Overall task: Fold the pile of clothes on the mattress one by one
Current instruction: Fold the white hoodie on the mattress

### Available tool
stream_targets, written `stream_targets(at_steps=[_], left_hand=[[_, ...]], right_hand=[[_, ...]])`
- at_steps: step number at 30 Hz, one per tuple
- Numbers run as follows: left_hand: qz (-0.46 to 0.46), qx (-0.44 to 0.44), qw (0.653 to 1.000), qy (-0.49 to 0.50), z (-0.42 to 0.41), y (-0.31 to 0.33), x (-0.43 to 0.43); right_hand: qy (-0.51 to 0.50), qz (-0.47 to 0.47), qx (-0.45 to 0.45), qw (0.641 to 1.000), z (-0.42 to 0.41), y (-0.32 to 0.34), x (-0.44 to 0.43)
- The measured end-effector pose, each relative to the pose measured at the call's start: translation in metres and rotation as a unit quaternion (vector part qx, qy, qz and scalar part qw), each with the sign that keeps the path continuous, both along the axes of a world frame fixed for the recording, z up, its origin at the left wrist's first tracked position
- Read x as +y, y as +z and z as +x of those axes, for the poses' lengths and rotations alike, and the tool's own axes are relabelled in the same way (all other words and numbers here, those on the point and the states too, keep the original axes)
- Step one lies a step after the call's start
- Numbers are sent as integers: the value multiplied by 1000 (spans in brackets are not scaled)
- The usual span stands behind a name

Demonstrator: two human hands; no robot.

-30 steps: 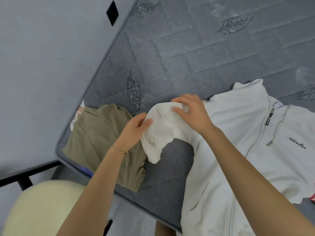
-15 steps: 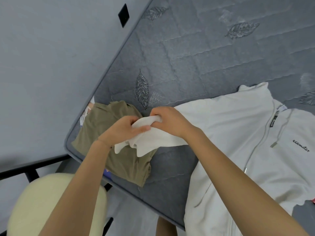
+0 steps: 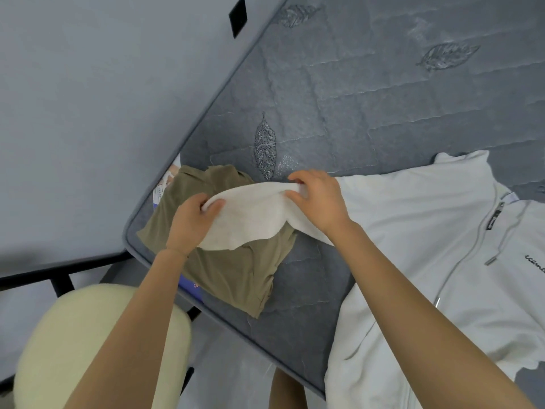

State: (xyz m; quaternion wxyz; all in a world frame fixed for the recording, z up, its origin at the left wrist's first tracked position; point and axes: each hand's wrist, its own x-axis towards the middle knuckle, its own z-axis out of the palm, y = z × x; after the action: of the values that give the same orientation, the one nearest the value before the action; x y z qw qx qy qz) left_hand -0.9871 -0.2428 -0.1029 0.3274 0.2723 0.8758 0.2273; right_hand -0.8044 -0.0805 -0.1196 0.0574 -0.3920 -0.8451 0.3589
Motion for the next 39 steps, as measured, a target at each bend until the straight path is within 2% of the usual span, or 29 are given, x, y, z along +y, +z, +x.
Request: stream_targets(at_steps=[2, 5, 9, 11, 13, 14, 17, 20, 23, 25, 27, 30, 33, 36, 39], left_hand=[[37, -14, 997, 67, -5, 2, -1], [53, -57, 989, 126, -12, 3, -2], [93, -175, 963, 181, -11, 8, 0], [128, -267, 936, 190, -1, 12, 6], [152, -314, 919, 182, 13, 14, 16], [158, -322, 917, 175, 20, 14, 22], [156, -351, 911, 150, 39, 10, 41], [143, -362, 914, 116, 59, 9, 58], [147, -299, 939, 86, 85, 10, 74], [162, -180, 970, 21, 100, -3, 81], [165, -91, 980, -59, 115, -19, 86], [134, -22, 978, -160, 149, -33, 100], [94, 37, 961, -257, 190, -44, 119], [38, 57, 950, -303, 230, -52, 137], [22, 71, 941, -329, 265, -56, 153]], right_hand=[[8, 21, 12, 1000, -6, 0, -5], [17, -30, 44, 998, -17, 5, -21], [35, -216, 61, 974, -35, 18, -54], [20, -330, 65, 942, -40, 28, -66], [-6, -414, 78, 907, -39, 31, -71], [-9, -420, 84, 903, -36, 30, -71], [-11, -372, 90, 924, -21, 24, -64], [-75, -331, 101, 935, 4, 17, -49], [-181, -298, 124, 929, 35, 10, -32], [-248, -280, 131, 918, 55, 8, -20], [-290, -268, 132, 909, 76, 7, -7], [-346, -274, 166, 882, 108, 6, 9], [-385, -284, 197, 855, 138, 2, 22], [-412, -277, 196, 846, 171, -2, 34], [-447, -278, 205, 825, 210, -4, 46]])
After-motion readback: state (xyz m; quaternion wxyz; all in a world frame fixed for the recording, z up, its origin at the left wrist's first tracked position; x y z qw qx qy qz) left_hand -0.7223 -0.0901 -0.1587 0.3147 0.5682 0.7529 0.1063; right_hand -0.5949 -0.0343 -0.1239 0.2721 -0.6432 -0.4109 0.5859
